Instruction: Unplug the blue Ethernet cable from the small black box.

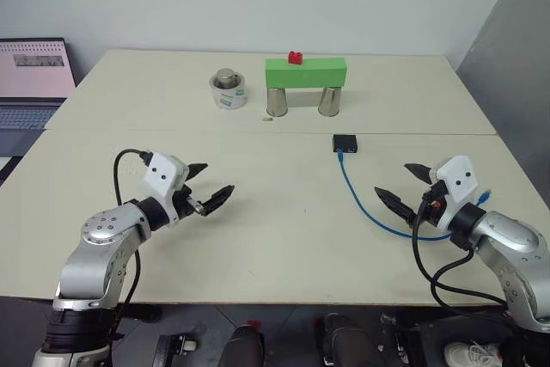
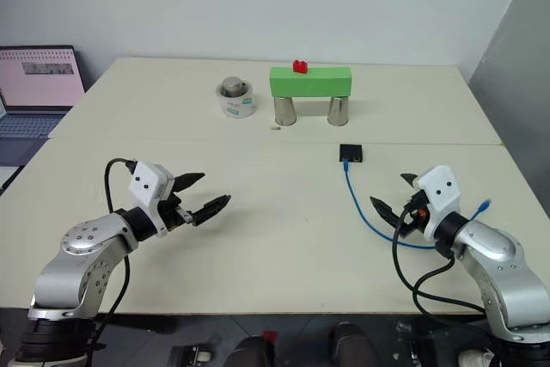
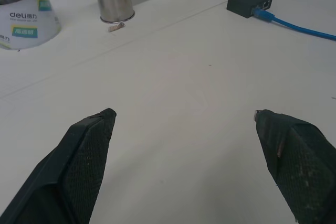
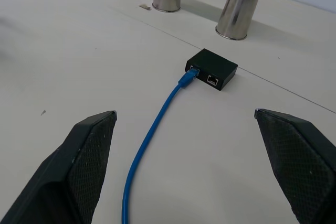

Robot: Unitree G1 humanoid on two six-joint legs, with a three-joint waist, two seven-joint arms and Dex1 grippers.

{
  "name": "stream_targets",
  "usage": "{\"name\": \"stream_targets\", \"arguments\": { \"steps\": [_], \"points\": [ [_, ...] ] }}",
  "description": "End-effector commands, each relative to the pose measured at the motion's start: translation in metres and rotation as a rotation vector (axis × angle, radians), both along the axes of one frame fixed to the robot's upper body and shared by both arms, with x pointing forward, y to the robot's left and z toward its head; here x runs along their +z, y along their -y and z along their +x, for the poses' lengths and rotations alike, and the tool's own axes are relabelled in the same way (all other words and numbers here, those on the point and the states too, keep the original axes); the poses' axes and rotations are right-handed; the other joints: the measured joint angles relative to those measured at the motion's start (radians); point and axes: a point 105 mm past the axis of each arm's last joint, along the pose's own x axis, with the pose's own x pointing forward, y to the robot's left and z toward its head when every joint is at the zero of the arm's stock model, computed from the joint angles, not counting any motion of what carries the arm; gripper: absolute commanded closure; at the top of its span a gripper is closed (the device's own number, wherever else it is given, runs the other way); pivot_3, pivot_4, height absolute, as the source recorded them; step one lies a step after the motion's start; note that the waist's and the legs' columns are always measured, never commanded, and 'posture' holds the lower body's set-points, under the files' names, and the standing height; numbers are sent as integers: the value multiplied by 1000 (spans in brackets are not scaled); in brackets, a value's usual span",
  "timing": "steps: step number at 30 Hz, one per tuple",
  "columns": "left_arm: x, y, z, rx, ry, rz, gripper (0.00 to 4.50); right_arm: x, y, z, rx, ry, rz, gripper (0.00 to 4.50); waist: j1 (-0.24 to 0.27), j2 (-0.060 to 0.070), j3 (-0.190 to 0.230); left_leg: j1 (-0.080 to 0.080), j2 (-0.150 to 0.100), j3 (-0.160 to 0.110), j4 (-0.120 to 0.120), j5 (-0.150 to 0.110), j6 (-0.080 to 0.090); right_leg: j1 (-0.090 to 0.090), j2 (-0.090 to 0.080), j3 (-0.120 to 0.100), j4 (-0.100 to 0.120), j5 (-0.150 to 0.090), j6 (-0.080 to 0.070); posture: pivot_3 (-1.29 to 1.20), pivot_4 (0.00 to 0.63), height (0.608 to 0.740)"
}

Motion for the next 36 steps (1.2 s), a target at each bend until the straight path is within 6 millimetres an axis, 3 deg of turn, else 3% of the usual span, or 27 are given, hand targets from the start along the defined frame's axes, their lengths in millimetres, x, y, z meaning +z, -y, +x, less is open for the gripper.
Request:
{"name": "stream_targets", "arguments": {
  "steps": [1, 9, 14, 22, 28, 36],
  "points": [
    [16, 3, -4, -24, 46, -19, 0, 8, -3, 0, 8, 45, -10, 29, 0, 0, 0, 0, 0, 0, 0, 0, 0, 0, 0, 0, 0, 0, 0, 0, 150, 740],
    [13, 2, -3, -13, 45, 21, 0, 5, -5, -2, 18, 45, -28, 29, 0, 0, 0, 0, 0, 0, 0, 0, 0, 0, 0, 0, 0, 0, 0, 0, 150, 740],
    [12, 8, -3, -49, 43, 28, 0, -9, -13, 6, -12, 28, -46, 29, 0, 0, 0, 0, 0, 0, 0, 0, 0, 0, 0, 0, 0, 0, 0, 0, 150, 740],
    [15, 12, 8, -62, 85, 31, 0, -26, -43, 36, -92, 0, 46, 29, -1, 0, 0, 0, 0, 0, 0, 0, 0, -1, 0, 0, 2, 0, 0, 0, 150, 740],
    [13, 27, 10, -136, 89, 62, 0, -48, -75, 83, -218, -47, 115, 29, -7, 0, 0, 0, 1, 1, 0, 0, 0, -2, 0, 1, 2, 0, 0, 0, 150, 740],
    [12, 26, 13, -138, 100, 78, 0, -66, -81, 117, -369, -62, 111, 29, -8, 0, 0, -3, 0, 2, 0, 0, 0, -5, 0, 2, 3, 0, -1, 0, 150, 740]
  ]
}}
